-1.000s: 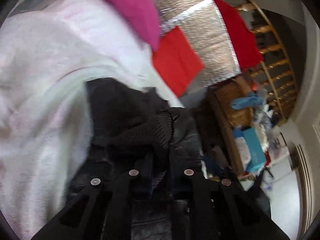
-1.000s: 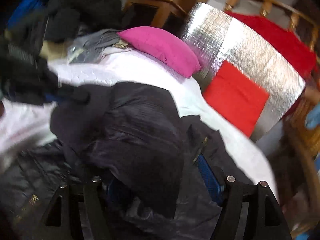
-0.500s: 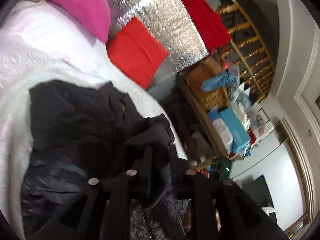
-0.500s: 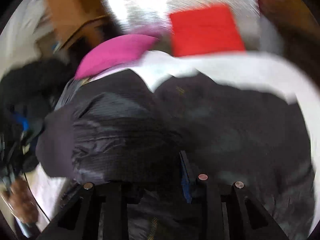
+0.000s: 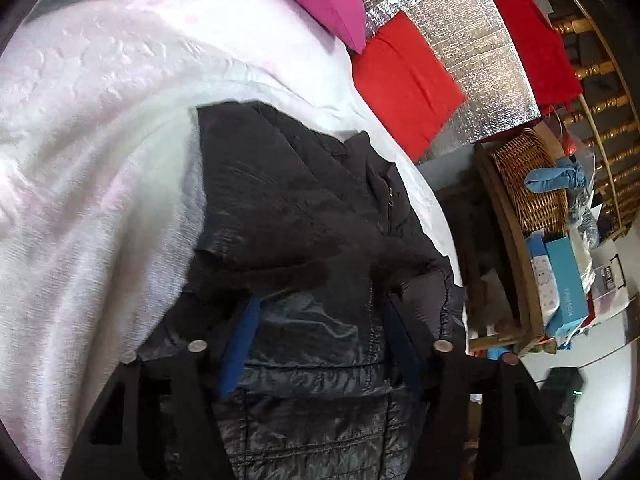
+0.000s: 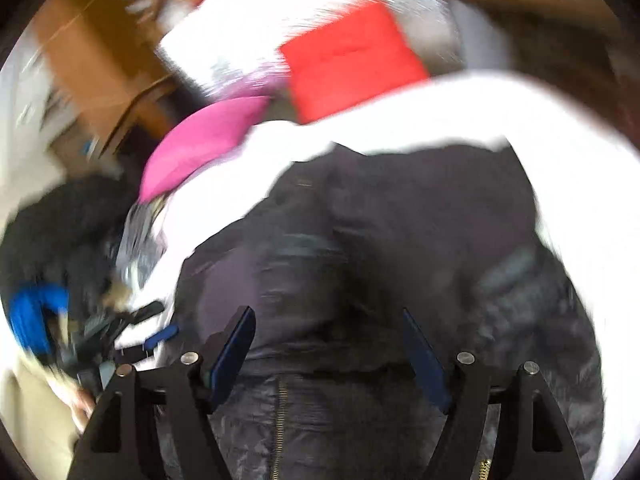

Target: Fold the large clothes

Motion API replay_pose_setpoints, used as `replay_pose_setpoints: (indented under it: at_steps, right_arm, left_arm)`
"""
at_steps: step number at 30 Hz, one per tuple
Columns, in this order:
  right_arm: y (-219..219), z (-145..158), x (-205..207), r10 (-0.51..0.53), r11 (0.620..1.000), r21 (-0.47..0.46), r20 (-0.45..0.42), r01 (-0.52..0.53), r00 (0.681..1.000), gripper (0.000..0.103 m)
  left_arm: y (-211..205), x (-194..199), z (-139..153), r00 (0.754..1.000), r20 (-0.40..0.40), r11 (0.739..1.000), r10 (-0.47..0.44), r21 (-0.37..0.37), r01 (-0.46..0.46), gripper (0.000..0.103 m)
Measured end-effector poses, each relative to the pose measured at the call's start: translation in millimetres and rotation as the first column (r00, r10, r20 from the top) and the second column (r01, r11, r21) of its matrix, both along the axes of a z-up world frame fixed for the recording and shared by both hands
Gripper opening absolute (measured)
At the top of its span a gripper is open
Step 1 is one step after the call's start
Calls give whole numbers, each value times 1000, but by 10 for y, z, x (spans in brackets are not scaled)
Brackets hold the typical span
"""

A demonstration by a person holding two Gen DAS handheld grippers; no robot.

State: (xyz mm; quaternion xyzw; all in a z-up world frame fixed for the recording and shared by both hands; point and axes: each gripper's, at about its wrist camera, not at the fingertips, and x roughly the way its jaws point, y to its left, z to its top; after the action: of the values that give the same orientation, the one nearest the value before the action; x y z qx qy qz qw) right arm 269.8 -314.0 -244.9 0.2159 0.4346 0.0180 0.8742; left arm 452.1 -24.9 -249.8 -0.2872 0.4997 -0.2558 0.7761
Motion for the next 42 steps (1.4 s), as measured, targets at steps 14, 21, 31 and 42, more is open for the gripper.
replay_pose_setpoints:
  at_steps: [14, 21, 31, 42]
  right_arm:
    - [941, -483, 655, 63, 929, -351, -171, -121, 983, 30]
    - [-298, 25, 373, -153, 956, -263, -58, 133, 986, 16]
    - [-1994, -417, -301, -477, 852, 197, -88, 485, 875, 84]
    - [-1817, -917, 176, -349, 928, 54, -212, 368, 913, 53]
  left_arm:
    - [91, -56, -46, 999, 47, 987, -13, 162, 5, 41]
    - [50, -116, 60, 994, 107, 979, -11, 206, -12, 40]
    - [-39, -71, 113, 990, 136, 963, 24, 261, -60, 60]
    - [-54, 52, -82, 996, 79, 959, 44, 277, -64, 62]
